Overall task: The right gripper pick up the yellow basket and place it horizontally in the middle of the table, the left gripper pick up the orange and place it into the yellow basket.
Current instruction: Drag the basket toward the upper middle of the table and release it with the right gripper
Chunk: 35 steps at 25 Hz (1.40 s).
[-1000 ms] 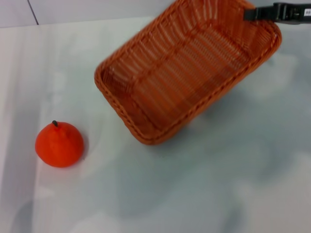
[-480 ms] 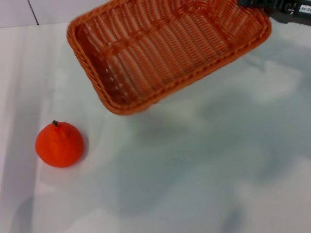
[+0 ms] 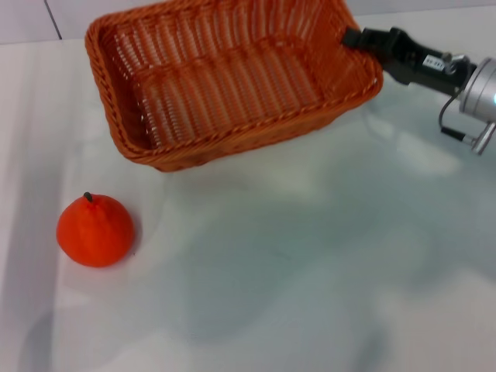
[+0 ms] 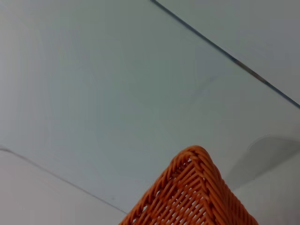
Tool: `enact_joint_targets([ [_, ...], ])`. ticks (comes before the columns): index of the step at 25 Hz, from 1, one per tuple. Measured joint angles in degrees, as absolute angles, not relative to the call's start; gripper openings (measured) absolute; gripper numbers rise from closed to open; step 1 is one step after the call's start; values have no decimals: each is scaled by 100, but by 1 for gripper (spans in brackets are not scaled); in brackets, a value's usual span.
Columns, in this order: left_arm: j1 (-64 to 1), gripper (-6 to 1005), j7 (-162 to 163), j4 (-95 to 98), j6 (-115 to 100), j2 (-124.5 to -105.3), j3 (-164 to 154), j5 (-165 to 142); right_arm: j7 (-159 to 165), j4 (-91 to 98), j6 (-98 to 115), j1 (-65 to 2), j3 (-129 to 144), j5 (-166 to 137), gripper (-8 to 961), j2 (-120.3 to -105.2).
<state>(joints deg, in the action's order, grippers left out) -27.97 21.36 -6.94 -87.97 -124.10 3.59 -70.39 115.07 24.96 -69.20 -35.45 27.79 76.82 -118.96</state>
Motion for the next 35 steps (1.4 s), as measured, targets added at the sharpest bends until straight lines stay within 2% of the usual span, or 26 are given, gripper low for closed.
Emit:
enact_joint_targets([
  [11, -2779, 686, 2136, -695, -8663, -12410, 370, -7039, 11083, 1744, -6254, -3529, 2748, 8138, 216, -11926],
  [33, -2760, 691, 2136, -716, -8667, -12419, 413, -7040, 10975, 1486, -6087, -3511, 2743, 8206, 227, -11936],
  [35, -2750, 692, 2137, -719, -8672, -12419, 413, -7051, 10985, 1486, -6133, -3490, 2737, 8208, 317, -11936],
])
